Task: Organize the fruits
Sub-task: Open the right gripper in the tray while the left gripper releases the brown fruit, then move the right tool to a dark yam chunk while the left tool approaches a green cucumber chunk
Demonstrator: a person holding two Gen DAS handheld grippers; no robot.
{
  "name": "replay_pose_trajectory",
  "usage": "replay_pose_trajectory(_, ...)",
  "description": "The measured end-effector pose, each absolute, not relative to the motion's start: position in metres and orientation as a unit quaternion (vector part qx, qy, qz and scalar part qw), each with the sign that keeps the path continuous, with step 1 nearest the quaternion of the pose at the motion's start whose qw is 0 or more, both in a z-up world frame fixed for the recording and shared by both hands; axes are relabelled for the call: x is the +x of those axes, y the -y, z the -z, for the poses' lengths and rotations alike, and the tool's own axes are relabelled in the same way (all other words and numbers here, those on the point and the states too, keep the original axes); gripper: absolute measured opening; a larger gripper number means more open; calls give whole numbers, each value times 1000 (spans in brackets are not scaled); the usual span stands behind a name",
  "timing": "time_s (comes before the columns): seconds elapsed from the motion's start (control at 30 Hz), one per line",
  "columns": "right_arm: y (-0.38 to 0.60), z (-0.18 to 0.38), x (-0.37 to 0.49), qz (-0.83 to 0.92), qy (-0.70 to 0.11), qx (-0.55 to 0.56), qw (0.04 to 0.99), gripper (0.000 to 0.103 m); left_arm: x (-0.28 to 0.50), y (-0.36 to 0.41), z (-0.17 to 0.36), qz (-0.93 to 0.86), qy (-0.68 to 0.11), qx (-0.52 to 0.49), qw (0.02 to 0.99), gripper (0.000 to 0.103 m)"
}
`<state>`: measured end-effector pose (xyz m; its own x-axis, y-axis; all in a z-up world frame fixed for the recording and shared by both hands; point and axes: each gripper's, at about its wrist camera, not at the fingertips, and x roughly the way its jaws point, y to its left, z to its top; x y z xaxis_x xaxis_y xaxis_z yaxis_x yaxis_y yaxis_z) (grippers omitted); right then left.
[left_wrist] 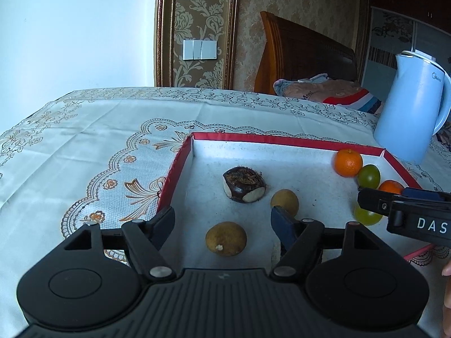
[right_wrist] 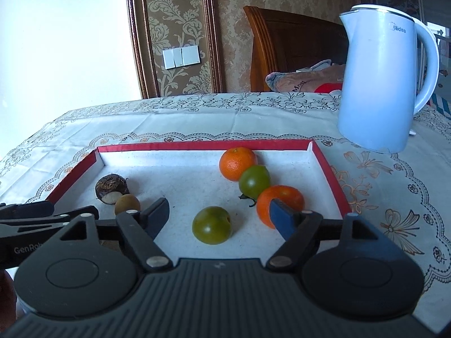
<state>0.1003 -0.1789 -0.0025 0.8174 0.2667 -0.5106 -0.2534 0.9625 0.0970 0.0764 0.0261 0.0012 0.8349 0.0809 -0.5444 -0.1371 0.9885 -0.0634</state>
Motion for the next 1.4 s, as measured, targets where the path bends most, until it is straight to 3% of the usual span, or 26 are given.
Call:
replay_pose_trajectory(0.5,219,4,13,-156,-238,-2,959,82,55,-22,-5,-58,-257,-42,964,77)
replay_pose_trajectory(0.87,183,16,7,-168,-275,-73,944,82,51,-22,-6,-54,-255,-43,964,78)
replay_pose_trajectory(0.93,180,16,11,-160,-280,-67,944,86,50,-22,-6,-54,-254,-41,965,78)
replay_pose_trajectory(1.0,180,16,16,-146,-284,-63,946,96,50,-22,-6,-55,-253,-40,965,78)
replay_pose_trajectory(1.27,198,15,-4,-24,-236,-105,966,102,43,-23,-6,-52,-248,-45,966,78)
replay_pose_trajectory(1.4,215,10,-13,-95,-241,-78,963,102,38,-19,-8,-50,-236,-37,970,79)
